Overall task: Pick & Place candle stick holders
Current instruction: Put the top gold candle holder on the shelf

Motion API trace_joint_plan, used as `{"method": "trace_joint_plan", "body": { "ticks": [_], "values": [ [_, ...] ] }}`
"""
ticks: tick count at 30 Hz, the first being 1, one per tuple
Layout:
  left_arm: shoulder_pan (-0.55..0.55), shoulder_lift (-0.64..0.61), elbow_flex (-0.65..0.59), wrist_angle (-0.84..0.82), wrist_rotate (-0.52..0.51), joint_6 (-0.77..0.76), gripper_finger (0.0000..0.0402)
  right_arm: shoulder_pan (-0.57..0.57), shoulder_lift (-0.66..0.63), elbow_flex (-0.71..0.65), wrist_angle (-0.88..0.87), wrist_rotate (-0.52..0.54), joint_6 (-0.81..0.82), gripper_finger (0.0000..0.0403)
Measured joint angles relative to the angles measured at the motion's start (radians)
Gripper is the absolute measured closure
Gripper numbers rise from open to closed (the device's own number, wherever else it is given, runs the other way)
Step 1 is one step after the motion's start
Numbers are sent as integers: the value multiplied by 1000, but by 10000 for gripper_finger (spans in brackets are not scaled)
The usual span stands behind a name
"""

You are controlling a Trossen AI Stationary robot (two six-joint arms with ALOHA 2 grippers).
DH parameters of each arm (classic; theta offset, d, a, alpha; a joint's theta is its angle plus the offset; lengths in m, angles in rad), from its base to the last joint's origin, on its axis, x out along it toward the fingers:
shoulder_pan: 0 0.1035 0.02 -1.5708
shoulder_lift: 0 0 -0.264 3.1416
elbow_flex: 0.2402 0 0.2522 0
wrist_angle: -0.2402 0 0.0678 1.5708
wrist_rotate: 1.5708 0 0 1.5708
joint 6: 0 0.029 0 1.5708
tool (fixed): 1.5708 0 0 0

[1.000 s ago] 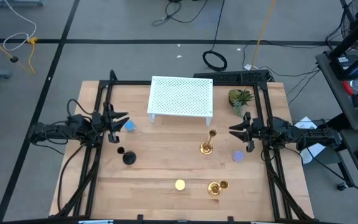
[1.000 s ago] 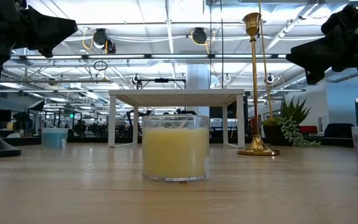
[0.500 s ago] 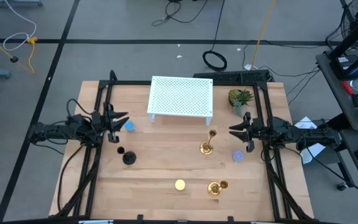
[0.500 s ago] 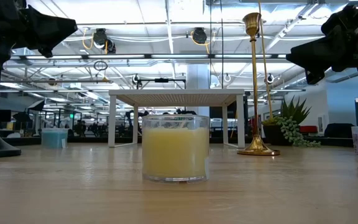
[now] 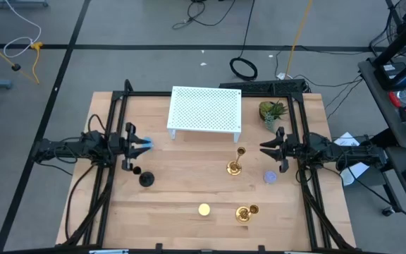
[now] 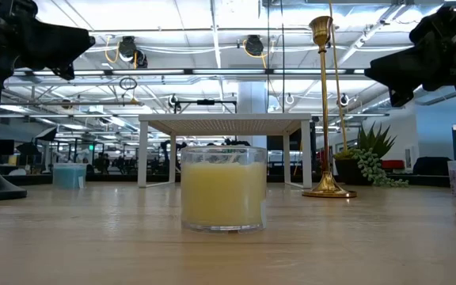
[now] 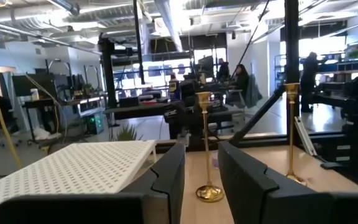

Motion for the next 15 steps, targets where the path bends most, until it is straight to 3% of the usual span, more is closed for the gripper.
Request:
{"method": "trace_joint_plan", "body": {
  "ticks": [15],
  "values": [
    [0, 0, 0, 0, 0, 2, 298, 0, 1, 0, 248, 5, -179, 305]
  ]
}}
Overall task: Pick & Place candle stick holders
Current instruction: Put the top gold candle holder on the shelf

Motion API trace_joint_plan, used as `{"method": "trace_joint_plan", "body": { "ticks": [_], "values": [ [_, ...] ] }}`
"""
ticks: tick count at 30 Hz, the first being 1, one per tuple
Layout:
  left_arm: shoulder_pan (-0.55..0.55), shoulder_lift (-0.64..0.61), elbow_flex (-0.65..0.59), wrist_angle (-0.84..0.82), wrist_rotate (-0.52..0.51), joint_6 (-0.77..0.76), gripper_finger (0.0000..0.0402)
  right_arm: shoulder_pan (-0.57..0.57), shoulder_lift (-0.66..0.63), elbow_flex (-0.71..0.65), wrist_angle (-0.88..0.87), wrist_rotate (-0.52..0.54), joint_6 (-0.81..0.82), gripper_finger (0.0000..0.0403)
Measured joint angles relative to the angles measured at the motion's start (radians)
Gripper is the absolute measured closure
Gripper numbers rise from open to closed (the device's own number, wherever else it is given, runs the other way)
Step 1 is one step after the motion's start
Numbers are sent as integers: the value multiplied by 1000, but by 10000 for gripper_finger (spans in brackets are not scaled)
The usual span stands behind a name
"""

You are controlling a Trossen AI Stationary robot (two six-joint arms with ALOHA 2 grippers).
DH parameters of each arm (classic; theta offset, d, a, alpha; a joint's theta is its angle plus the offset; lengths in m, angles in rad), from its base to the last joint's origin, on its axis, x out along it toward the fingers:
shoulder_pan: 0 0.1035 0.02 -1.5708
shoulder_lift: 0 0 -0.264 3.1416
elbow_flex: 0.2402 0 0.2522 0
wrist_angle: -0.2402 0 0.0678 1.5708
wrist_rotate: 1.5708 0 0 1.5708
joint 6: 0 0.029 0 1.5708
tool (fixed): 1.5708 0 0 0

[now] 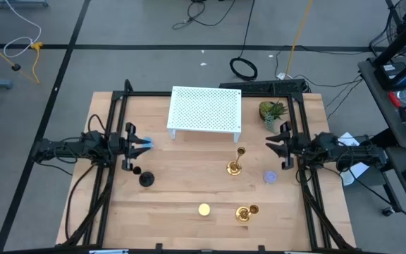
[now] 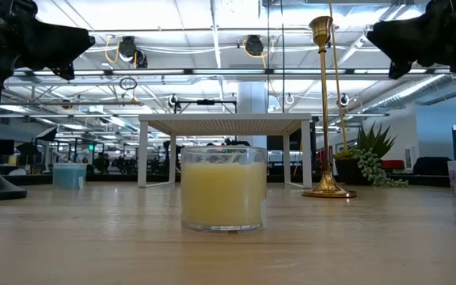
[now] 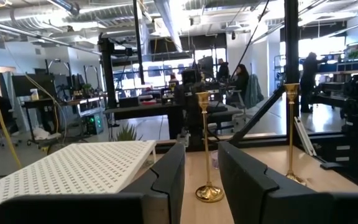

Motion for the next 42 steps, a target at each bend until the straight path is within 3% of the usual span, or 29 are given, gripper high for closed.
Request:
{"method": "trace_joint_plan", "body": {
  "ticks": [7, 12, 18, 26, 34, 42],
  "values": [
    [0, 0, 0, -1, 0, 1, 298, 0, 110, -13, 63, -29, 73, 273],
    [0, 0, 0, 2, 0, 1, 298, 0, 291, -13, 246, -28, 66, 218],
    [0, 0, 17, -4, -27, 50, 298, 0, 496, -13, 313, -32, 43, 182],
    [0, 0, 109, -272, -140, 20, 298, 0, 656, -13, 430, -86, 90, 181],
    [0, 0, 110, -252, -139, 22, 298, 18, 890, 40, 578, -140, 151, 181],
    [0, 0, 111, -254, -131, 22, 298, 53, 1141, 161, 629, -139, 59, 181]
  ]
}}
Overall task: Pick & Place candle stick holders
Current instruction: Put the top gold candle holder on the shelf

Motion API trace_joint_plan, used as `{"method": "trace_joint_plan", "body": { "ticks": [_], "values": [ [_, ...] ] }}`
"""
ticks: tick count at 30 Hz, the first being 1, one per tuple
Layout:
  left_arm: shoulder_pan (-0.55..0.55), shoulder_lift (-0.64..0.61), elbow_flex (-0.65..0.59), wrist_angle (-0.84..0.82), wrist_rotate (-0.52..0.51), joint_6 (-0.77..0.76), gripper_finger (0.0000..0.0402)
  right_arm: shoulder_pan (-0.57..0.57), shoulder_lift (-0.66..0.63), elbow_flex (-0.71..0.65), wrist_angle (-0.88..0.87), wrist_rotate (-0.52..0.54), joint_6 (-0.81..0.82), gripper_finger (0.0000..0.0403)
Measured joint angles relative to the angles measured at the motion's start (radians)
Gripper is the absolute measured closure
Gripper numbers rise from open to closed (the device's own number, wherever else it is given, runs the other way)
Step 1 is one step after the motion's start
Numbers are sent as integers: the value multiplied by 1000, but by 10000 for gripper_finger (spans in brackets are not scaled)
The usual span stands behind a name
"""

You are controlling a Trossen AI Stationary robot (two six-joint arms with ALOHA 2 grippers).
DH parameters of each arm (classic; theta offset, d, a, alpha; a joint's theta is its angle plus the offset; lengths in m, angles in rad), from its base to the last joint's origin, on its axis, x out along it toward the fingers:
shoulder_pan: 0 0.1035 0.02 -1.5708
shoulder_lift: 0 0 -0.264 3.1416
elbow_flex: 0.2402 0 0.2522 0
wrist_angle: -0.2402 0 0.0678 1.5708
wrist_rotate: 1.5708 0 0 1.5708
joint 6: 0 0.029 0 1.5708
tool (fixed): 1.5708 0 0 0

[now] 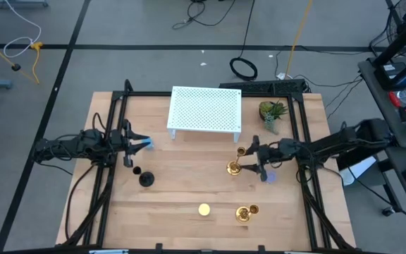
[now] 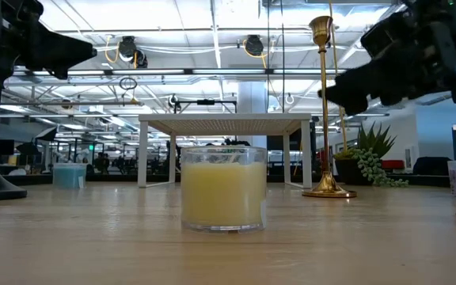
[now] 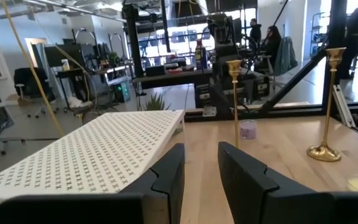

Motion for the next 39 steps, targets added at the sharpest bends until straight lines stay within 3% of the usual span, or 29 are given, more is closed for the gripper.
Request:
{"method": "trace_joint_plan", "body": {
  "ticks": [9, 13, 20, 28, 34, 39],
  "values": [
    [0, 0, 0, 0, 3, -5, 298, 0, 133, 54, 98, 0, -38, 200],
    [0, 0, 0, -1, 3, -8, 298, -2, 160, 62, 89, 0, -60, 257],
    [0, 0, 0, -8, 3, -3, 298, -30, 146, 62, 86, 1, -63, 389],
    [0, 0, 0, -16, 3, -2, 298, -40, 84, 83, 146, -9, 44, 393],
    [0, 0, 0, -1, 2, -3, 298, -20, 82, 311, 86, -55, 60, 392],
    [0, 0, 0, 1, 2, -3, 298, -52, 85, 596, -306, -48, -81, 392]
  ]
}}
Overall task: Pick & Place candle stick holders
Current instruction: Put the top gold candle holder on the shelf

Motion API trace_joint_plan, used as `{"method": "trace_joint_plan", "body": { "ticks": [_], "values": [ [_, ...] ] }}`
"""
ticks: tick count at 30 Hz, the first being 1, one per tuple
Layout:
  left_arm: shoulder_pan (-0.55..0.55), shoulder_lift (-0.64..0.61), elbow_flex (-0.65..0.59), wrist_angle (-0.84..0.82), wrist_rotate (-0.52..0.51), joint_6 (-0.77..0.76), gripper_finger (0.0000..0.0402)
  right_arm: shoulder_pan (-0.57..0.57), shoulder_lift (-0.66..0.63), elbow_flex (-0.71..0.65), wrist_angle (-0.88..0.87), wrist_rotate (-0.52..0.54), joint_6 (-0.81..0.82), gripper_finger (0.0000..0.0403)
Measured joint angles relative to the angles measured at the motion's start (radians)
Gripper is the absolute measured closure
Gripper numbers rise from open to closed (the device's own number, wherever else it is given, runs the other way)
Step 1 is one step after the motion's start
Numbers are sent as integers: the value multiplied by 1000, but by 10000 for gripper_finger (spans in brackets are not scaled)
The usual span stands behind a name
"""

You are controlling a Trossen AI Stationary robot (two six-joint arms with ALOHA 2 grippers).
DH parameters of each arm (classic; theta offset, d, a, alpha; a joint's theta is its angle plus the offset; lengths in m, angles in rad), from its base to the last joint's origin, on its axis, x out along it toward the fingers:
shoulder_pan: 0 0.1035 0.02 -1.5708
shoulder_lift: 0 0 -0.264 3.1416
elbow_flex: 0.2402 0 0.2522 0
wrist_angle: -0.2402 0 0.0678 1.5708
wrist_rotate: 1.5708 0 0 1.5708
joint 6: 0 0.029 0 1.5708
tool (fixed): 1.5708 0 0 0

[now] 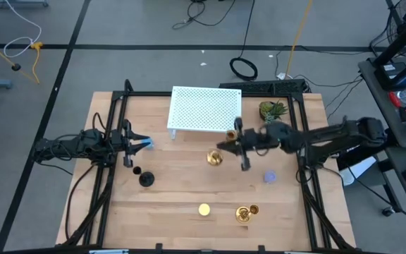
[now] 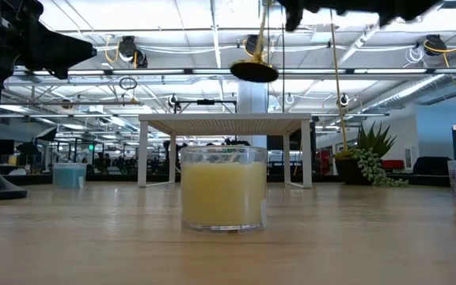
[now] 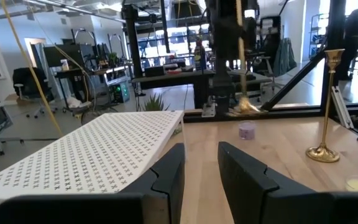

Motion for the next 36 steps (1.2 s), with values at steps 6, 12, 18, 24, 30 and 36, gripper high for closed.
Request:
{"method": "trace_joint_plan", "body": {
  "ticks": [6, 12, 18, 24, 30, 36],
  "values": [
    [0, 0, 0, -2, 0, -23, 298, -135, -3, 227, -221, 141, -35, 392],
    [0, 0, 0, -2, 0, -23, 298, -370, 0, 264, -274, 159, -6, 392],
    [0, 0, 0, -2, 0, -22, 298, -512, 51, 225, -286, 156, 30, 392],
    [0, 0, 0, -1, 0, -28, 298, -562, 116, 223, -244, 154, 15, 392],
    [0, 0, 0, -2, -1, -43, 298, -587, 149, 223, -227, 154, -1, 392],
    [0, 0, 0, -2, -1, -49, 298, -593, 172, 223, -234, 157, 7, 392]
  ]
}}
